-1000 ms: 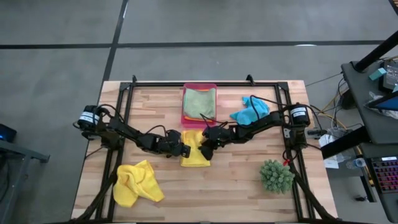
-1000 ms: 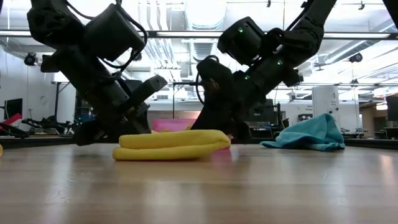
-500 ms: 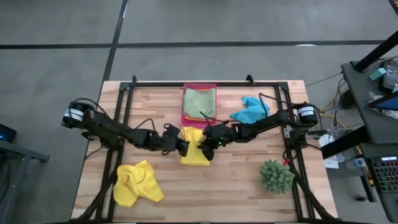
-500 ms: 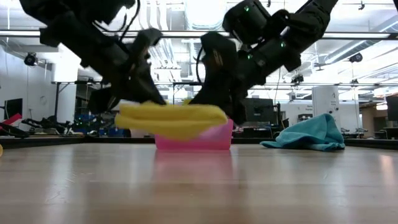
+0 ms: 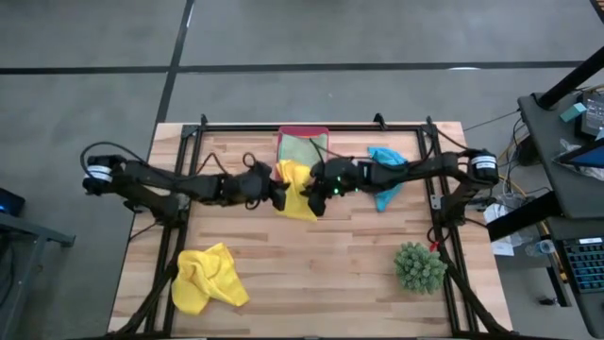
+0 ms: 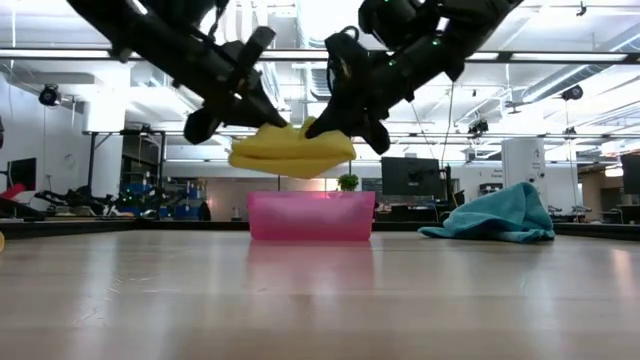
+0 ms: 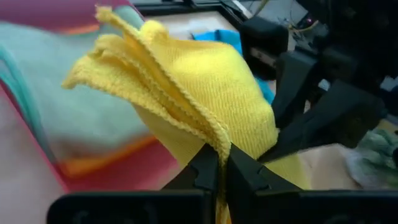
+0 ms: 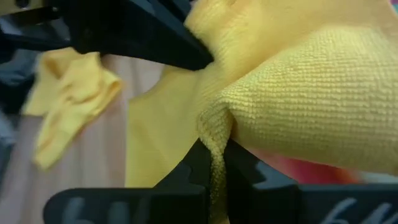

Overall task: Fold microfiber towels
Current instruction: Put the top yellow towel into the bin

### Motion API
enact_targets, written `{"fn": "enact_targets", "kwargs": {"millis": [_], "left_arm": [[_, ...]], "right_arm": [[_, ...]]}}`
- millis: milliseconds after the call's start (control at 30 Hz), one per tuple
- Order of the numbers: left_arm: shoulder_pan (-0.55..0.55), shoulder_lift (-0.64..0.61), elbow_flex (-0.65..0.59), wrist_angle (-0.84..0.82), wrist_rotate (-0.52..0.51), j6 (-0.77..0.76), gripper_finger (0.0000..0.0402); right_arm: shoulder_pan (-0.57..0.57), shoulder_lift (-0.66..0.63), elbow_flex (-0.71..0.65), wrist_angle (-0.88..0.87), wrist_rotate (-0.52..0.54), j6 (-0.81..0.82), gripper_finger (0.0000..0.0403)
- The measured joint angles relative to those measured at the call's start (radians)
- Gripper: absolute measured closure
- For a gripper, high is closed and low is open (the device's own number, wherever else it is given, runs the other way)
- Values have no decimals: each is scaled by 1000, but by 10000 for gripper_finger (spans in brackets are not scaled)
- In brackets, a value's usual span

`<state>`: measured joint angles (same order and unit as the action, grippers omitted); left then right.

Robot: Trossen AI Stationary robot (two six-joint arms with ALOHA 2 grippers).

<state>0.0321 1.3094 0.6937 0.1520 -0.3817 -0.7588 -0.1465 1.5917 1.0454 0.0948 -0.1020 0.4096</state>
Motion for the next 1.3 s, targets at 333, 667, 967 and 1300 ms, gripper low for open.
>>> {"fn": "enact_targets", "kwargs": {"millis": [333,667,967,1300], "left_arm": [[232,14,51,-3,60,189,401],[339,131,58,145,117,224,402],[349,292,125,168,127,217,402],[367,279,134,24,97,214,402]], "right_arm": [[-173,27,118,-143,-2,-146,390],[-283,68,121,-143,-3,-208,390],[-312,124,120,-144,-4,-213,390],[-323,159,122,-141,-2,-201,390]]}}
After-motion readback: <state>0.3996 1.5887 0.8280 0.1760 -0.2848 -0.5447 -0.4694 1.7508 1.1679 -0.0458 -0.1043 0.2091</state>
